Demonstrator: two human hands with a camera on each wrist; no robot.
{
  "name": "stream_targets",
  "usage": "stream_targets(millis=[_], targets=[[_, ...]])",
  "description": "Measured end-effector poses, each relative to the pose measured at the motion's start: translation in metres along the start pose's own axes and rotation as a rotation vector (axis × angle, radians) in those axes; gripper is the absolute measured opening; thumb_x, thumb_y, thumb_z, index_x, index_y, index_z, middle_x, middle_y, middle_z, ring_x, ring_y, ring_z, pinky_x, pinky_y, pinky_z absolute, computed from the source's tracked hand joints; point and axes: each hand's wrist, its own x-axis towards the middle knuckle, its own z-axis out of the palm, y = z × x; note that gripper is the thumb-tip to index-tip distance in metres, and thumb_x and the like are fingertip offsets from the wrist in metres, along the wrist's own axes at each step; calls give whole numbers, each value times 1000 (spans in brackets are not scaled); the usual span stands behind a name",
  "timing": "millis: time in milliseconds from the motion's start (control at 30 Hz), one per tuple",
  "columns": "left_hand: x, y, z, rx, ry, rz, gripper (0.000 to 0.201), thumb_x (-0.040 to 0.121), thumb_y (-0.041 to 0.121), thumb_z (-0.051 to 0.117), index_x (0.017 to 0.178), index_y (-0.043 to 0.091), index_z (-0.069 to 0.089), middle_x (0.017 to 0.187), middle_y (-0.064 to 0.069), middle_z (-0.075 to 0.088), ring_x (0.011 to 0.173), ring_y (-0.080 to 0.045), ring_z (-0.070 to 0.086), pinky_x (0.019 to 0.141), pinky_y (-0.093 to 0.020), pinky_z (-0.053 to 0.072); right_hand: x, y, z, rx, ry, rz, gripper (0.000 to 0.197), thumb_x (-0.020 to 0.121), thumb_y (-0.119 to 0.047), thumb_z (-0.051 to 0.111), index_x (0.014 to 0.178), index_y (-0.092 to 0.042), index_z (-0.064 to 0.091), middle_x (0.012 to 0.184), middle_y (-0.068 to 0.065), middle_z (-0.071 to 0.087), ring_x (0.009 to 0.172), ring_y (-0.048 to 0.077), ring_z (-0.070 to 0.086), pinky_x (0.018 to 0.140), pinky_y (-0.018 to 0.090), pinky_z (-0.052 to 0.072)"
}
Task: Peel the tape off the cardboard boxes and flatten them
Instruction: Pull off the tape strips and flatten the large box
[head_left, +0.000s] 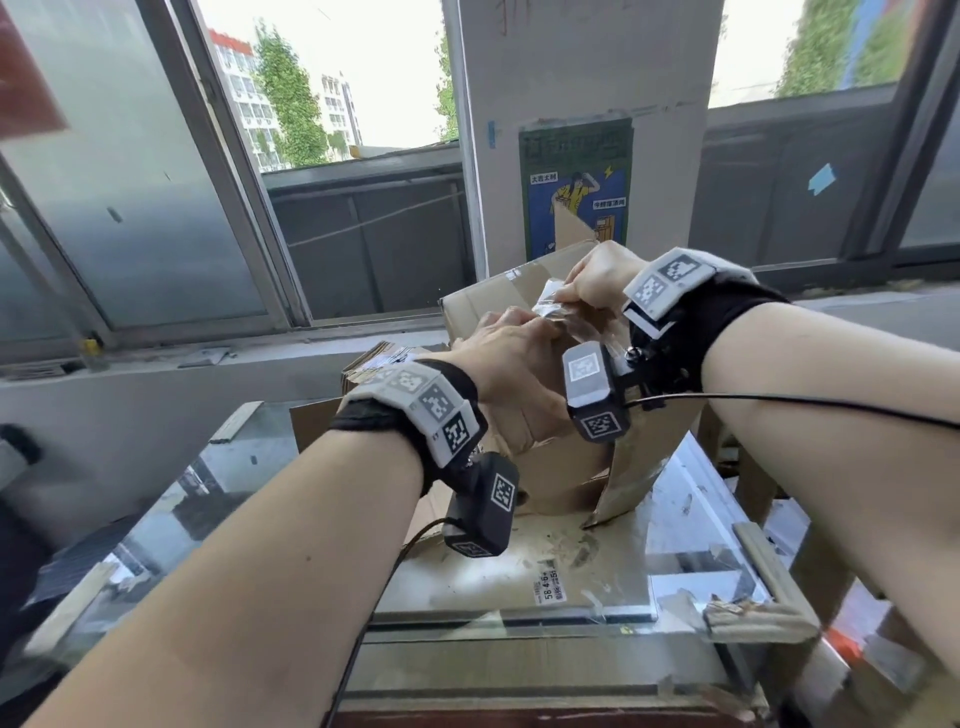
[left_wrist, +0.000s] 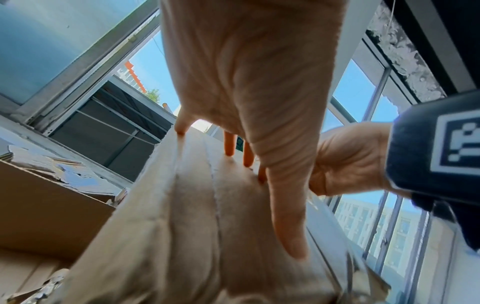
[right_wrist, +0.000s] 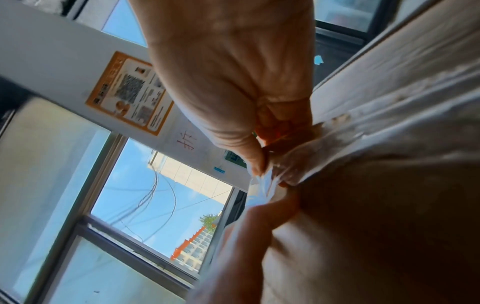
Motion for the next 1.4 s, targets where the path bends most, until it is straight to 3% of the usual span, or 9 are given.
stream_targets(millis=[67, 233, 367, 567, 700, 900, 1033, 1100, 1400], targets=[[4, -3, -5, -24, 58, -26, 58, 81, 45, 63, 135, 37, 43, 140, 2, 34, 131, -24, 26, 109, -51, 30, 0, -4, -1, 45, -28, 54, 19, 94, -10, 57, 106, 1, 67, 90, 8, 67, 52, 13, 56, 44, 20, 42], [11, -8, -26, 72, 205, -211, 97, 59, 63, 80, 128, 6, 43, 125, -10, 40, 118, -27, 36, 103, -36, 32, -4, 2, -11, 228, -152, 156, 25, 98, -3, 42, 73, -3, 49, 39, 8, 56, 25, 10, 50, 28, 12, 36], [23, -14, -38, 87, 73, -284, 124, 50, 71, 79, 146, 13, 25, 140, -8, 34, 132, -28, 28, 110, -43, 30, 1, 5, -11, 277, -197, 71, 15, 93, -5, 46, 79, -12, 49, 80, 3, 50, 64, 12, 55, 55, 23, 46], [40, -6, -41, -54, -10, -288, 143, 39, 81, 75, 153, 32, 5, 161, 1, 7, 148, -28, 1, 119, -49, 13, -17, 5, -16, 69, -121, 24, 22, 83, -14, 65, 65, -6, 56, 60, 5, 52, 56, 17, 52, 42, 15, 38], [46, 11, -42, -16, -54, -325, 145, 43, 78, 76, 153, 31, -5, 160, -10, -16, 144, -35, -23, 116, -54, -2, -17, 12, -14, -129, -54, -34, 11, 88, -16, 62, 84, -6, 60, 84, 9, 59, 79, 23, 57, 65, 27, 44], [56, 17, -46, 26, -77, -201, 139, 26, 83, 74, 144, 42, 14, 131, -7, 30, 138, -33, 20, 112, -52, 26, -8, 22, -18, -314, 67, -49, 31, 88, -28, 64, 67, -8, 53, 90, 11, 62, 79, 24, 54, 60, 29, 41], [54, 23, -42, 11, -20, -180, 141, 37, 76, 80, 150, 42, 2, 148, -10, 17, 143, -34, 9, 113, -58, 22, -9, 24, -19, -494, 226, -90, 37, 88, -29, 61, 111, 0, 58, 126, 19, 46, 110, 35, 51, 90, 40, 46], [52, 27, -41, -3, -15, -181, 143, 36, 75, 81, 150, 43, 0, 154, -10, 11, 145, -34, 4, 113, -60, 21, -12, 22, -21, -547, 237, -158, 39, 89, -17, 59, 121, 1, 47, 123, 21, 48, 109, 35, 52, 85, 40, 44], [49, 24, -38, -9, -29, -183, 136, 38, 74, 81, 148, 45, 7, 154, -10, 8, 146, -34, -2, 114, -61, 16, -14, 25, -32, -634, 174, -335, 13, 95, -11, 47, 96, -2, 57, 100, 16, 61, 85, 29, 56, 72, 35, 46]])
